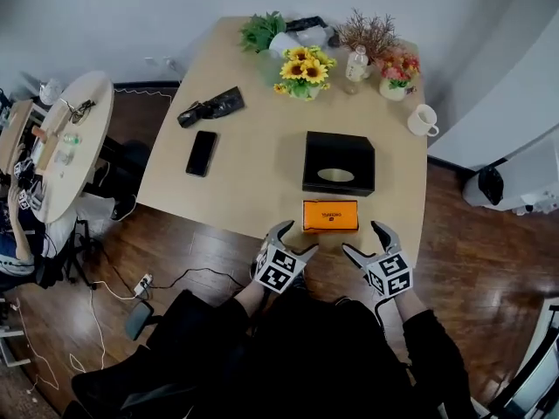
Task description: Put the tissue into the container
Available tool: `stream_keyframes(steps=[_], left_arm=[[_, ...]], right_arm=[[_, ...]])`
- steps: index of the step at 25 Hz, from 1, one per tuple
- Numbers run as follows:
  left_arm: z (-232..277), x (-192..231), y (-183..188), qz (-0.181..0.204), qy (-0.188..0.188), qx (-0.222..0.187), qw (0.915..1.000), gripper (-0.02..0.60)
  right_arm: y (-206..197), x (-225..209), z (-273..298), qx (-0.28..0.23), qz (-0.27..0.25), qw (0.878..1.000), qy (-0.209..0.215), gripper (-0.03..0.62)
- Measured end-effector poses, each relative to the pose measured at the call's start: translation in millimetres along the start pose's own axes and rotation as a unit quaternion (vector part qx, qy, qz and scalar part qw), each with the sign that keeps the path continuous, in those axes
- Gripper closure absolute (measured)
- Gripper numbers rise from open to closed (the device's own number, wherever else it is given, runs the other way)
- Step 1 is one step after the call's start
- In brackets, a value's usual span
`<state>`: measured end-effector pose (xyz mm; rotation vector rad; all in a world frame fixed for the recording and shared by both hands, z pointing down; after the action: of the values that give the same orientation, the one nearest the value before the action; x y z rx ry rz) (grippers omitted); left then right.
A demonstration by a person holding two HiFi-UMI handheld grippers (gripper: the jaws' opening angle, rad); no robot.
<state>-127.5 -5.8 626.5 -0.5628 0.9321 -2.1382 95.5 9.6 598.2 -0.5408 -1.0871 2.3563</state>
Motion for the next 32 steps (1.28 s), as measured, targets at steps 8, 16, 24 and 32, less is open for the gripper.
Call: stream_keyframes(steps=[8, 16, 24, 32], left_arm=[[10.0, 19.2, 1.7, -0.004, -0.019, 0.011, 0.9998, 0.307], [17.5, 13.6, 4.3, -0.006, -0.015, 0.032, 0.9994, 0.468], [14.5, 13.2, 8.6, -0.019, -0.008, 0.038, 0.9990, 0.489], [-22.3, -3.7, 54.0, 0.013, 0.012, -0.002, 0.9998, 0.491]], right_arm=[[-8.8, -15.4, 24.4, 0.028, 0.015, 0.999, 0.013, 0.243], [-16.0, -24.4, 34.2, 0.050, -0.014, 0.997, 0.051, 0.453], [-12.5, -25.1, 32.6, 0.054, -0.013, 0.997, 0.062, 0.479], [28.0, -18.2, -11.2, 0.020, -0.039, 0.998, 0.047, 0.485]])
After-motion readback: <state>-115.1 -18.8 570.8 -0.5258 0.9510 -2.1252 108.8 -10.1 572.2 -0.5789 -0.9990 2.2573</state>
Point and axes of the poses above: the fingertips, and each gripper's own axes: z forward along the fingers, x to its left, y out of its top, the point moved 9 cm from there along -z, backward along the fingers, and after that the axes turned 1 degree about z, right-handed, at the moved point
